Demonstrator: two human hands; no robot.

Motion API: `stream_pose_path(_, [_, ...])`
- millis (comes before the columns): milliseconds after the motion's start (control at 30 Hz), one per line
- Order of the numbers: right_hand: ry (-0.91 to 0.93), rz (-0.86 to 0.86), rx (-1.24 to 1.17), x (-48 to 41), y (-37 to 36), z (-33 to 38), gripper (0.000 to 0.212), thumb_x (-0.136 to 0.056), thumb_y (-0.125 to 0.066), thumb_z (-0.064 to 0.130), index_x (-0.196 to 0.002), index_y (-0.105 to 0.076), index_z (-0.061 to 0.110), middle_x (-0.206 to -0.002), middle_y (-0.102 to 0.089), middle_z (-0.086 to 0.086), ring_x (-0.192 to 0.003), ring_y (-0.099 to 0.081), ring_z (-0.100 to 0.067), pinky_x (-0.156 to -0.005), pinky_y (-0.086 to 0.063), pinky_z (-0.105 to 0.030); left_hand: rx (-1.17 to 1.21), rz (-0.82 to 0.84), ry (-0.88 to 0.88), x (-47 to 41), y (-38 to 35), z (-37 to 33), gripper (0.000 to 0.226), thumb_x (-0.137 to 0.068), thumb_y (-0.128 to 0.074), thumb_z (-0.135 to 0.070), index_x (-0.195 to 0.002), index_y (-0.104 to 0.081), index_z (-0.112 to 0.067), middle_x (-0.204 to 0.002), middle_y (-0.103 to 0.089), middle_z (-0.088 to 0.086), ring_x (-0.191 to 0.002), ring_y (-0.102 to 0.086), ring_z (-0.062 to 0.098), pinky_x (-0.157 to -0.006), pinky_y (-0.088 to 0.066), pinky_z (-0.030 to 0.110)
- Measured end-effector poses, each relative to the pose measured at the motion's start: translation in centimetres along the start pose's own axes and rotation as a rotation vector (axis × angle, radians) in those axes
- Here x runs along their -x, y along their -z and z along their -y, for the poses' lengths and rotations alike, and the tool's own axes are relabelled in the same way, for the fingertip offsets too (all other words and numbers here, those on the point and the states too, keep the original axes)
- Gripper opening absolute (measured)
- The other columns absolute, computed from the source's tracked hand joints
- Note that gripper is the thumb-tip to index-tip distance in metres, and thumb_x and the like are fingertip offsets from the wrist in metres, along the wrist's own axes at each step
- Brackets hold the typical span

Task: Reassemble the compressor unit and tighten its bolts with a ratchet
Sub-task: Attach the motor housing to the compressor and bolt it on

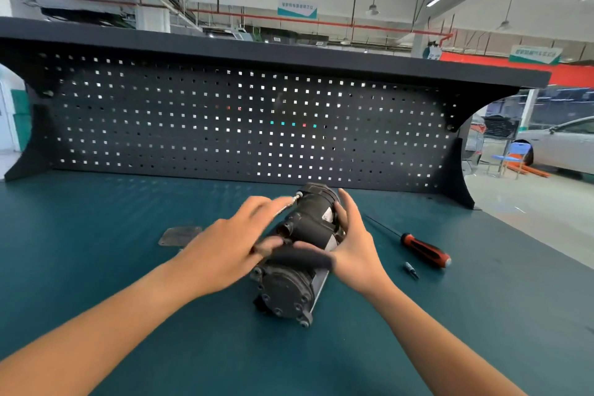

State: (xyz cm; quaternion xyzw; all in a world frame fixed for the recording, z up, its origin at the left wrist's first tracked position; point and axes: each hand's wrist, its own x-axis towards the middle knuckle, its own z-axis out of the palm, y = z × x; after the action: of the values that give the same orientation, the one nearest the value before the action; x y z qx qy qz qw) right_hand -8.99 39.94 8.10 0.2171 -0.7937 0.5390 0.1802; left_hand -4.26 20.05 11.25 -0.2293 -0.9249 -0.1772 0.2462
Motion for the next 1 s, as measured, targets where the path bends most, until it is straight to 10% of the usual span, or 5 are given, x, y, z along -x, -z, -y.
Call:
stream_pose_path(300, [-0.033,0.118,-0.081,0.5,1.2,-0.5,0.101,-0.058,-0.081,0.039,-0.135,-0.017,0.048,-0.139,-0.028,0.028,-0.127,-0.028,0.015,-0.093,-0.026,0.001,2.019,-0.466,0.99,-0.9,-0.9,-2.4,0.018,-0.098,-0.043,-0.022,-0.099,-0.052,-0.007,-0.059,-0.049,0.006,-0.035,-0.044,0.007,-0.033,-0.036,0.011])
stream_pose_path(433, [-0.025,0.135,-0.02,0.6,1.4,-0.7,0.101,-0.054,-0.074,0.051,-0.142,-0.025,0.034,-0.132,-0.032,0.035,-0.114,-0.03,0.029,-0.087,-0.024,0.007,1.436,-0.381,0.754,-0.7,-0.7,-2.2,0.013,-0.097,-0.043,-0.022,-0.106,-0.052,-0.019,-0.083,-0.065,0.001,-0.032,-0.045,0.007,-0.035,-0.038,0.015])
stream_pose_path(567, [-0.002,0.114,0.053,0.7,0.9,-0.9,0.1,-0.061,-0.083,0.041,-0.144,-0.029,0.025,-0.149,-0.03,0.014,-0.135,-0.029,-0.001,-0.103,-0.023,-0.014,0.15,-0.218,-0.033,0.1,-0.7,-1.1,0.041,-0.092,-0.053,-0.028,-0.128,-0.032,-0.033,-0.104,-0.059,-0.017,-0.05,-0.059,0.015,-0.054,-0.046,0.027])
stream_pose_path(667, [-0.016,0.088,0.067,0.6,0.8,-0.6,0.106,-0.052,-0.077,0.052,-0.143,-0.031,0.023,-0.147,-0.034,0.01,-0.135,-0.032,-0.006,-0.111,-0.027,-0.025,-0.459,-0.138,-0.368,0.0,-0.6,-1.6,0.056,-0.083,-0.049,-0.042,-0.133,-0.03,-0.027,-0.112,-0.064,-0.001,-0.037,-0.054,0.021,-0.031,-0.038,0.022])
stream_pose_path(1000, [0.018,0.103,0.094,-0.1,1.8,-1.0,0.089,-0.065,-0.083,0.032,-0.141,-0.039,0.018,-0.149,-0.031,0.012,-0.132,-0.027,0.004,-0.095,-0.019,0.003,-0.124,-0.133,0.364,0.2,-0.9,-2.4,0.043,-0.083,-0.03,-0.062,-0.077,-0.037,-0.02,-0.059,-0.046,-0.009,-0.065,-0.05,0.023,-0.057,-0.032,0.032])
